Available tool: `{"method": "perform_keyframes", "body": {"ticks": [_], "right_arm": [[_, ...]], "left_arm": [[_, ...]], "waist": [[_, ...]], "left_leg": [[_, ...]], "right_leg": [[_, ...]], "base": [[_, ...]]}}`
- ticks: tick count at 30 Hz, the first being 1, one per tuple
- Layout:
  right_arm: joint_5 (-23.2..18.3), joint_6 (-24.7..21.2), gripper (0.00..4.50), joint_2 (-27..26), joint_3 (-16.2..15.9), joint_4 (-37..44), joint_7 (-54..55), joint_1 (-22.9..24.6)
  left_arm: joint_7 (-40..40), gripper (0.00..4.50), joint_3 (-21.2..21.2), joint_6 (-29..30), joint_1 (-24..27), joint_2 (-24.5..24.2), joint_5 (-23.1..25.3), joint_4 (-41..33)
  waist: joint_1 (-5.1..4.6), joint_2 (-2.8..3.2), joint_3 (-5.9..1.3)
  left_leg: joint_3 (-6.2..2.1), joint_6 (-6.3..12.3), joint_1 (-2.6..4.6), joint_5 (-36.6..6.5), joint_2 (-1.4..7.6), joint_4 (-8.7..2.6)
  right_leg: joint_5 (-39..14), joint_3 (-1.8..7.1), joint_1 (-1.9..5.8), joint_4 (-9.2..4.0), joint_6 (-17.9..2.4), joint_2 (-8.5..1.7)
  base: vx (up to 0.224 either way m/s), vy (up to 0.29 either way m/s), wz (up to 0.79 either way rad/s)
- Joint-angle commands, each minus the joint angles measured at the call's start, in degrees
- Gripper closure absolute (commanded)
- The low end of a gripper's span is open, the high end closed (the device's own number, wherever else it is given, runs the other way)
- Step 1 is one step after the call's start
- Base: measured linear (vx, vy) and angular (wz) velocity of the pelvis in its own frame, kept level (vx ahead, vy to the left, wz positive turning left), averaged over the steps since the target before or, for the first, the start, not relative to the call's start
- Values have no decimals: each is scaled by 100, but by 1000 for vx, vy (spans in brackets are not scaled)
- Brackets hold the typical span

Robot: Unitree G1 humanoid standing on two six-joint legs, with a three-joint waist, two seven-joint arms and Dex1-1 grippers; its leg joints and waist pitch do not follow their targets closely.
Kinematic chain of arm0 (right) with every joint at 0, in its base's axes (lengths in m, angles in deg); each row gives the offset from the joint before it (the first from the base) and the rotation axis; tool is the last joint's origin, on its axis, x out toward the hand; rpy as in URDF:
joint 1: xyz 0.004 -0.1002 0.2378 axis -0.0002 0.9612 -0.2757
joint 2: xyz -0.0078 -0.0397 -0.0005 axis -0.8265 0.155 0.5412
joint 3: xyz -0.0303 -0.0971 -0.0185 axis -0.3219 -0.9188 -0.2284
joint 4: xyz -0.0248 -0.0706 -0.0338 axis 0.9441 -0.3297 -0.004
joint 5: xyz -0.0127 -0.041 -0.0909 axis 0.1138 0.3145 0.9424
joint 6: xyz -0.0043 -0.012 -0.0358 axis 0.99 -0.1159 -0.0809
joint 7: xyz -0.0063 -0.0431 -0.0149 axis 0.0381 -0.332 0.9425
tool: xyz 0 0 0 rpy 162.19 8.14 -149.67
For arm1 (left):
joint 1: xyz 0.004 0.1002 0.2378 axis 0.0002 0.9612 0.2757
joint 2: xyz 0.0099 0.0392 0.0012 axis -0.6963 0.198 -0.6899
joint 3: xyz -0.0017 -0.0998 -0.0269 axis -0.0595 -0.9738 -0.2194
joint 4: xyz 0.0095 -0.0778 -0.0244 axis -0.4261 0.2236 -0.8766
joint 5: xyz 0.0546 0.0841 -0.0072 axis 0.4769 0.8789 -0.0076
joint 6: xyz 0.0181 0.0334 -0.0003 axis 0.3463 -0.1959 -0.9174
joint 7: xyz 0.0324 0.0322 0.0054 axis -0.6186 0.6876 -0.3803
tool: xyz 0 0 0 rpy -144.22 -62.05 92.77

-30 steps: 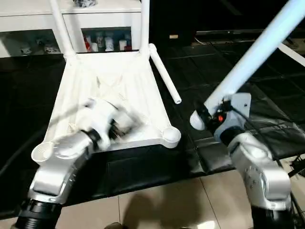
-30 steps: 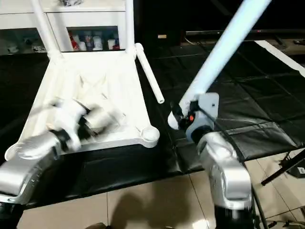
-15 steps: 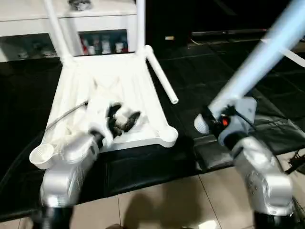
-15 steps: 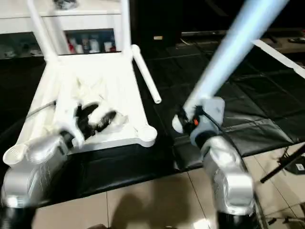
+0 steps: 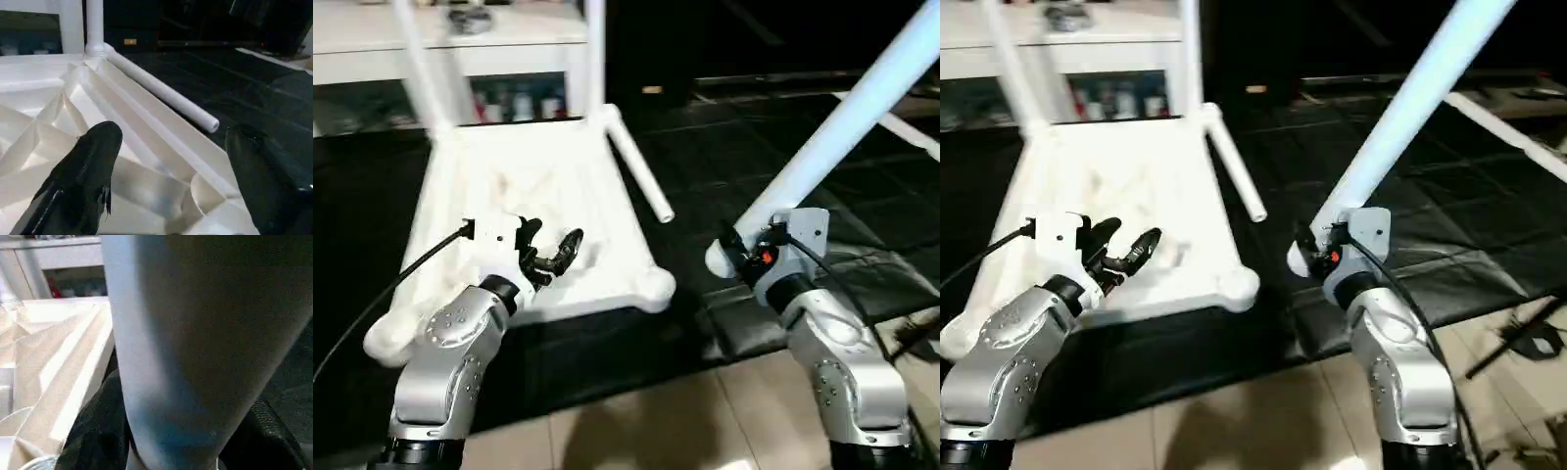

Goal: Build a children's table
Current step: Move to table, then insert table leg to table base

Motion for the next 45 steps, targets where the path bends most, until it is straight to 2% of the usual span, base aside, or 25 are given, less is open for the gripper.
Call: {"method": "perform_keyframes", "body": {"ticks": [1, 2, 3, 4, 5, 6, 7, 8, 9, 10, 11, 12, 13, 15, 16, 17, 18, 20, 23, 29, 35, 36, 39, 42, 45], "right_arm": [[-29, 79, 258, -6, -121, 139, -90, -38], [-141, 81, 258, -101, -41, 144, -61, -27], [-275, 57, 258, -191, 58, 147, -37, -21], [-291, 19, 258, -177, 82, 143, -37, -26], [-280, -33, 258, -128, 74, 130, -59, -35], [-271, -38, 258, -72, 54, 109, -117, -43], [-258, -35, 258, -34, 35, 96, -161, -48], [-268, -18, 258, 9, 25, 93, -231, -55], [-339, -61, 258, 41, 58, 88, -305, -79], [-354, -71, 258, 48, 68, 86, -320, -86], [-390, -95, 258, 107, 106, 67, -405, -135], [-382, -93, 258, 133, 114, 57, -431, -154], [-411, -96, 258, 168, 138, 54, -482, -181], [-498, -65, 258, 237, 155, 38, -613, -212], [-507, -40, 258, 294, 141, 13, -664, -229], [-505, -21, 258, 334, 125, -6, -688, -239], [-483, 12, 258, 383, 129, -72, -705, -270], [-422, 70, 258, 448, 156, -170, -758, -327], [-425, 67, 258, 462, 179, -204, -787, -351], [-533, -16, 258, 626, 169, -305, -985, -373], [-621, -51, 258, 604, 157, -245, -1083, -327], [-631, -36, 258, 616, 140, -220, -1121, -295], [-551, 109, 258, 671, 80, -206, -1144, -230], [-548, 114, 258, 650, 109, -217, -1148, -217], [-557, 125, 258, 651, 111, -214, -1172, -214]], "left_arm": [[63, 65, -23, 55, 21, -43, 45, -70], [63, 65, -15, 52, 22, -45, 51, -66], [61, 65, -6, 50, 24, -50, 60, -64], [54, 65, 15, 65, 30, -69, 79, -66], [8, 65, 27, 15, 44, -75, 62, -67], [-60, 65, 62, 18, 56, -118, 57, -79], [-107, 65, 84, 26, 64, -144, 54, -90], [-197, 65, 124, 23, 72, -203, 62, -100], [-361, 65, 183, -5, 82, -310, 73, -103], [-406, 65, 195, -12, 85, -336, 70, -103], [-673, 65, 275, -48, 95, -505, 53, -105], [-770, 65, 304, -58, 97, -571, 45, -107], [-991, 65, 378, -39, 86, -726, 33, -86], [-1330, 65, 517, -47, 30, -989, 79, 0], [-1541, 65, 606, -59, -22, -1131, 99, 62], [-1662, 65, 658, -70, -57, -1210, 112, 100], [-1968, 65, 795, -95, -165, -1379, 153, 214], [-2526, 65, 1073, -185, -385, -1677, 241, 432], [-2816, 65, 1194, -104, -501, -1813, 193, 540], [-4173, 65, 2116, -166, -1274, -2309, 602, 1385], [-4428, 65, 2227, -169, -1735, -2027, 600, 1936], [-4553, 65, 2266, -94, -1853, -1988, 535, 2060], [-4756, 101, 2515, -181, -2182, -2013, 785, 2464], [-4877, 128, 2637, -352, -2337, -2044, 1016, 2690], [-4998, 148, 2693, -425, -2417, -2087, 1110, 2796]], "waist": [[94, 86, -414], [-55, 147, -458], [-198, 270, -484], [-242, 223, -443], [-197, 156, -415], [-165, 67, -417], [-112, 22, -440], [-53, -260, -466], [72, -322, -471], [81, -315, -473], [113, -277, -513], [85, -225, -459], [66, -184, -429], [2, -89, -328], [-1, -93, -302], [-3, -78, -256], [-19, -105, -200], [-7, -110, -208], [-9, -100, -226], [16, -129, -251], [58, -97, -329], [80, -103, -362], [111, -126, -409], [130, -99, -436], [117, -93, -398]], "left_leg": [[-218, 1372, -304, -337, 135, -300], [-446, 1741, 122, 155, 274, -384], [-576, 1867, 633, 324, 567, -395], [-811, 2092, 900, 335, 809, -413], [-936, 2558, 919, 1166, 983, -349], [-877, 2812, 799, 2450, 917, -210], [-758, 2731, 754, 2953, 768, -97], [-383, 2051, 288, 2890, 159, 176], [-209, 1572, -104, 2094, -157, 220], [-248, 1320, -229, 1848, -98, 133], [-232, 867, -188, 1479, -61, 50], [-235, 568, -150, 1011, -14, -48], [-248, 466, -135, 739, 37, -110], [-250, 148, -17, -437, 223, -276], [-242, 108, -7, -712, 247, -305], [-210, -12, 39, -1296, 275, -349], [-189, -154, 65, -1830, 280, -386], [-162, -314, 152, -2227, 260, -392], [-167, -382, 87, -2076, 282, -422], [-120, -277, 53, -1716, 269, -423], [-49, -180, 30, -1143, 289, -380], [-21, -114, 54, -885, 285, -351], [-2, 146, -5, -119, 258, -308], [-3, 303, -38, 177, 268, -286], [4, 279, -30, -81, 304, -309]], "right_leg": [[-1881, 49, 574, -506, -729, -635], [-1053, -49, 324, -218, -863, -267], [-916, -10, -88, 52, -862, -94], [-960, 70, -430, 343, -772, -68], [-712, 292, -697, 669, -344, -177], [-144, 545, -897, 707, -23, -321], [239, 660, -932, 581, 11, -408], [1530, 946, -563, 157, 80, -611], [2780, 1146, -207, 247, -260, -669], [3416, 1119, -107, 317, -286, -704], [4107, 971, -61, 393, -360, -572], [3650, 875, -83, 359, -482, -475], [3065, 832, -88, 323, -577, -452], [391, 796, -168, 165, -1094, -376], [-96, 802, -181, 120, -1161, -374], [-1012, 830, -255, 45, -1190, -361], [-1834, 848, -304, -53, -1086, -372], [-2577, 876, -401, -116, -843, -366], [-2379, 885, -380, -104, -801, -384], [-2122, 909, -378, -85, -840, -388], [-996, 897, -318, 8, -1224, -388], [-587, 898, -318, 32, -1318, -381], [453, 887, -239, 117, -1498, -373], [872, 875, -212, 154, -1586, -384], [581, 868, -235, 123, -1655, -386]], "base": [[98, 21, 51], [157, 18, 48], [157, 18, 48], [178, 3, 29], [139, -16, 15], [139, -16, 15], [73, -20, 13], [0, 0, 0], [0, 0, 0], [-6, -66, 7], [-11, -73, -4], [-11, -73, -4], [-47, -53, -7], [-71, -31, -10], [-87, -13, -5], [-86, -4, -2], [-86, -4, -2], [-76, -3, 2], [-68, 5, -1], [-9, 2, 0], [9, 0, 0], [54, -2, 2], [53, -11, 1], [0, 0, 0], [0, 0, 0]]}}
